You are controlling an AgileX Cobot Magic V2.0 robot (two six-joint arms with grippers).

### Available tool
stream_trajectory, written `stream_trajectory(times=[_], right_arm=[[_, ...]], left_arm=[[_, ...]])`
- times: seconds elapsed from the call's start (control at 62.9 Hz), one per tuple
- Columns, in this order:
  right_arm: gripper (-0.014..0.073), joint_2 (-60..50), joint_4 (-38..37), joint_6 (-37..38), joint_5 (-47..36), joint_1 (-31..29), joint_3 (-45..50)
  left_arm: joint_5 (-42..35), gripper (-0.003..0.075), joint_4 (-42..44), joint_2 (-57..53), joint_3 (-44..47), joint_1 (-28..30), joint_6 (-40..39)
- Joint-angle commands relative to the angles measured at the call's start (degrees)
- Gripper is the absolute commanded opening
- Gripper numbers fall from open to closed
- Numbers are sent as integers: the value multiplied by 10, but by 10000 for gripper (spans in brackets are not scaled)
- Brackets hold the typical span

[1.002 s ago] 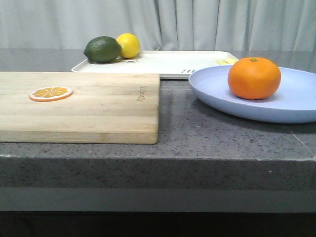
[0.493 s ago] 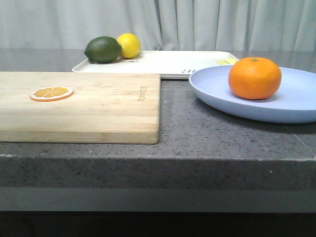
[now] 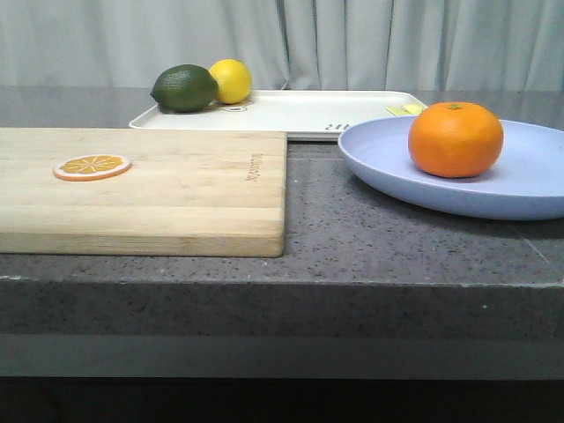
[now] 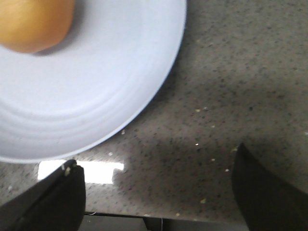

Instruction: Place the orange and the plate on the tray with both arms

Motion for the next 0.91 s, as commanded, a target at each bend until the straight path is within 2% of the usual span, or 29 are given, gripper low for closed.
stream_trajectory(times=[0.0, 0.079, 0.175, 0.254, 0.366, 0.636, 0.89], right_arm=[[623, 35, 21, -12, 13, -49, -47], [623, 65, 79, -47, 27, -102, -53], [623, 93, 202, -123, 46, -148, -44], [623, 116, 286, -165, 57, -163, -33], [603, 146, 348, -179, 60, -163, -28], [480, 186, 396, -180, 28, -160, -28], [465, 227, 420, -180, 17, -141, -30]], left_arm=[[-40, 563, -3, 0, -14, 0, -5], [-42, 563, -3, 0, -14, 0, -5], [-50, 563, -3, 0, -14, 0, -5], [-56, 563, -3, 0, -14, 0, -5], [-65, 563, -3, 0, -14, 0, -5], [-69, 563, -3, 0, -14, 0, -5], [-82, 563, -3, 0, -14, 0, -5]])
